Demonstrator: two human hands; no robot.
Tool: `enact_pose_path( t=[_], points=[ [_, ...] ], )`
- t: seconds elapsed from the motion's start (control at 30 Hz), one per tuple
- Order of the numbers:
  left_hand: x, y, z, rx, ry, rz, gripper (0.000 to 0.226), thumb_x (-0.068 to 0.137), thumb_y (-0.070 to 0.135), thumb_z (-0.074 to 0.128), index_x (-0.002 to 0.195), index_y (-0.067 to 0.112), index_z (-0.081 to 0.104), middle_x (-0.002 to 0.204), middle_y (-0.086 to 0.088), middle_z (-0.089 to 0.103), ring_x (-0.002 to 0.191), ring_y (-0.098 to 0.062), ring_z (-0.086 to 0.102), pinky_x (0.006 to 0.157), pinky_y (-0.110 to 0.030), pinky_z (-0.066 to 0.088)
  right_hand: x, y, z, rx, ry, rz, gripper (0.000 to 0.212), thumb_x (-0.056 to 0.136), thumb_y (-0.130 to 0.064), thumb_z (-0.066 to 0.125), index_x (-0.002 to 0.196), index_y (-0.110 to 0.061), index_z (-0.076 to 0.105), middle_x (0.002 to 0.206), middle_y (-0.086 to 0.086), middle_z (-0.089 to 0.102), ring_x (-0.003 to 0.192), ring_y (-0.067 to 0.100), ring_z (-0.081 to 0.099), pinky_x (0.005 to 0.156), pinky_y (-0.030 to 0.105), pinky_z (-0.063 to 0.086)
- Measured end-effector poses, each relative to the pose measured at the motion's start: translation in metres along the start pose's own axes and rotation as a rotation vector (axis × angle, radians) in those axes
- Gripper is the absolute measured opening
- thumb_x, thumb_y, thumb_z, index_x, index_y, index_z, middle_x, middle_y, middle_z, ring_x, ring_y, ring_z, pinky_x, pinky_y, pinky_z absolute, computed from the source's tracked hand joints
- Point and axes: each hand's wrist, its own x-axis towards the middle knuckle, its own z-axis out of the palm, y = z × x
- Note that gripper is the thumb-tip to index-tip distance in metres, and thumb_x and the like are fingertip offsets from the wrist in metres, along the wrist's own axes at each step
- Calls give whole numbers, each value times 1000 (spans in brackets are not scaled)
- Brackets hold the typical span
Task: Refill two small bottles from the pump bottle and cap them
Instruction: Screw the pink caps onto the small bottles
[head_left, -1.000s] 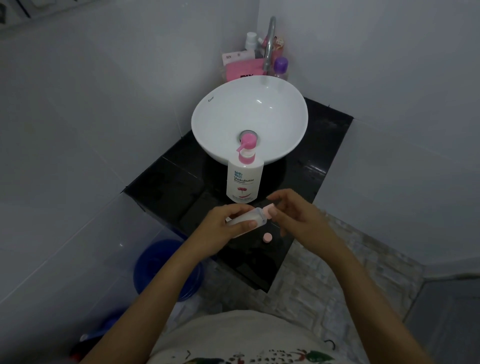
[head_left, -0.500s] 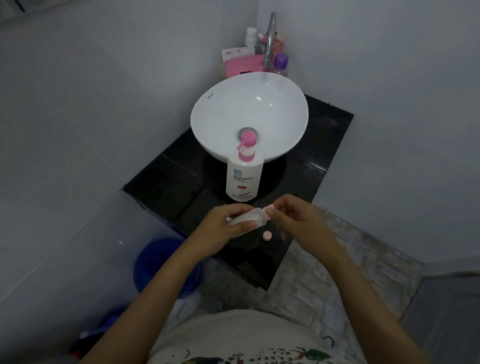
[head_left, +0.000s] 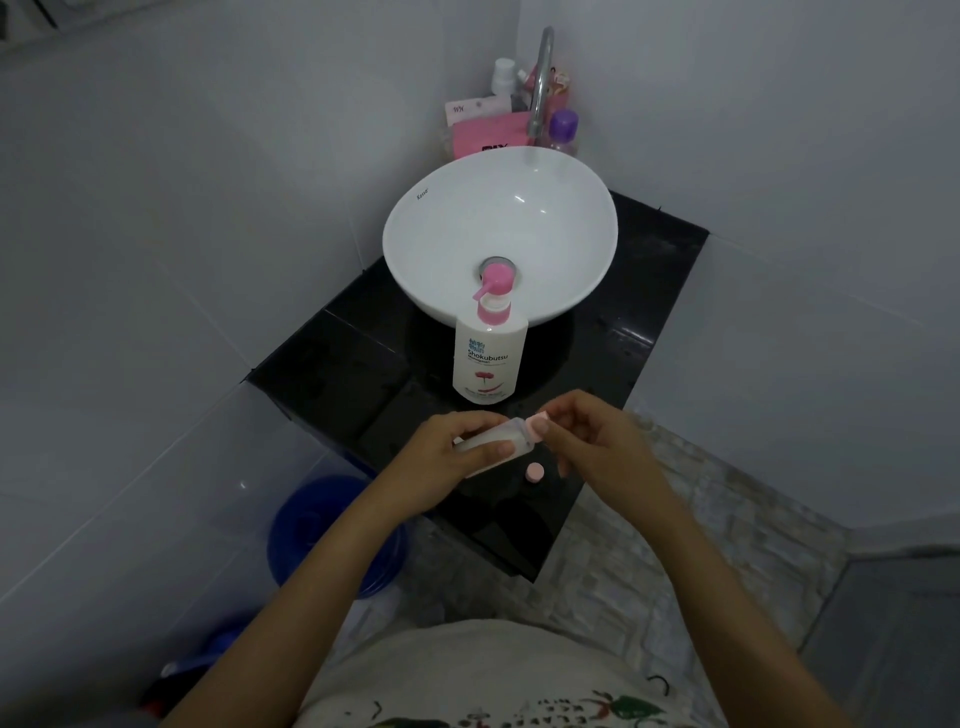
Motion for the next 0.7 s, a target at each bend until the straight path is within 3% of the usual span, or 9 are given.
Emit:
enact_pose_path(
  t=[0.2,0.43,0.6,0.7],
  points=[
    [1,-3,1,19,29,-3,35,83,35,65,118,28,62,111,6,66,98,-6,61,80,-23,48,-3,-3,0,63,-28,23,12,90,-19,60,97,-11,66,67,2,65,48,5,55,42,14,41],
    [1,-6,7,57,79,7,35,83,29,67,117,27,62,108,9,65,97,-4,58,78,-20,43,0,2,11,120,81,108,13,89,-17,62,94,-6,65,61,0,61,40,3,51,38,12,38],
    [4,-11,7,54,157,-8,35,77,30,72,111,27,65,108,9,63,97,-4,57,82,-24,47,1,5,18,138,145,75,4,90,-16,61,90,-15,65,64,2,63,43,3,52,39,12,39],
    [6,-17,4,79,238,-16,37,71,31,77,106,29,66,109,8,57,95,-7,57,79,-21,45,5,11,22,37,171,10,3,90,-18,61,90,-21,62,76,2,66,54,5,58,47,12,46]
  ],
)
